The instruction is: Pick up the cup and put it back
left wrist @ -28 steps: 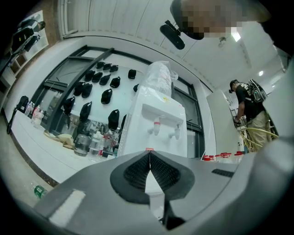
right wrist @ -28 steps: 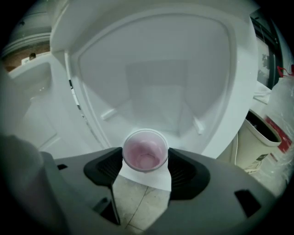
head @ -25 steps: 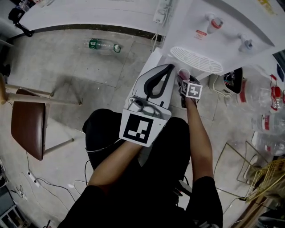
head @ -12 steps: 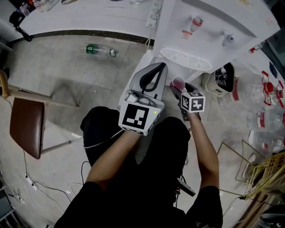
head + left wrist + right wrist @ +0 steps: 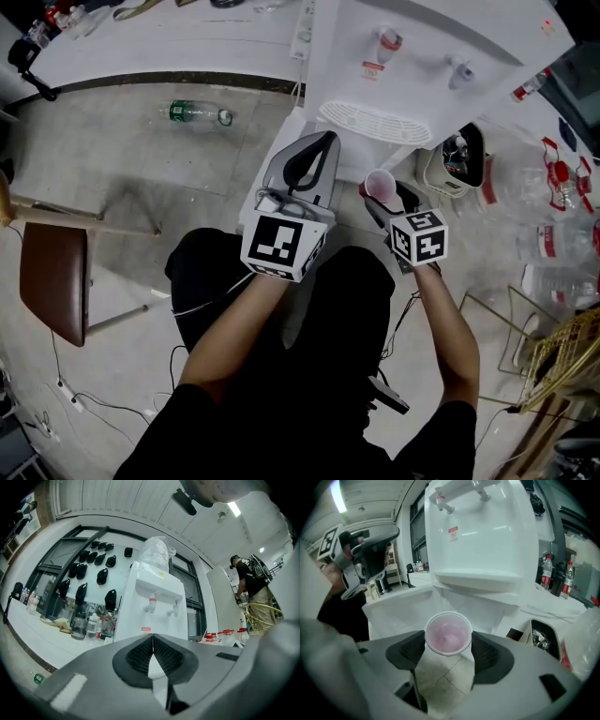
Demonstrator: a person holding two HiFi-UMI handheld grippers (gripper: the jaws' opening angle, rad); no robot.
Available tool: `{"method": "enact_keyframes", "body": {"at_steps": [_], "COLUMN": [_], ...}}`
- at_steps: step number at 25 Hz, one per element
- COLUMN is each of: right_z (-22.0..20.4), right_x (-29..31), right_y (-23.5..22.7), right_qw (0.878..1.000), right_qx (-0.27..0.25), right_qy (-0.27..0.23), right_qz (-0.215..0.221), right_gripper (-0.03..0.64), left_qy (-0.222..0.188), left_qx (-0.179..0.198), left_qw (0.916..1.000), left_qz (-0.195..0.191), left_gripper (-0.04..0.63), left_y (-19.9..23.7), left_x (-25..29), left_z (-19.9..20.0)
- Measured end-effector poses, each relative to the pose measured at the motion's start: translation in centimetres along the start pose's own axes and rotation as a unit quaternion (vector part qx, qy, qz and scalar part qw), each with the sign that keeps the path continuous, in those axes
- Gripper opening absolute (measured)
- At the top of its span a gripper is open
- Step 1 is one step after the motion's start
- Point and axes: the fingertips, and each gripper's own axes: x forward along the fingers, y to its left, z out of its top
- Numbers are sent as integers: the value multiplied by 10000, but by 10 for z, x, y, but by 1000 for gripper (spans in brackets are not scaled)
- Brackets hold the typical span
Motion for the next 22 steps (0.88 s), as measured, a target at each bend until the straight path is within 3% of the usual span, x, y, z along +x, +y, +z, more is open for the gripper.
{"method": "enact_keyframes", "body": {"at_steps": [12, 22], "right_z": [83, 137], "right_x": [-72, -89], "right_y": [18, -32], "right_qw": [9970, 9956], "right_qx": [-673, -659], "right_qy": [-204, -605], "right_qz": [325, -268], "right_gripper": [298, 299], "left_qy": [62, 101], "left_qx": [-40, -96], "left_qw": [10000, 9999], "left_qz": [-11, -61], "left_gripper": [6, 6], "left_y": [3, -1], "left_x": [6, 11], "left_z": [-5, -10]}}
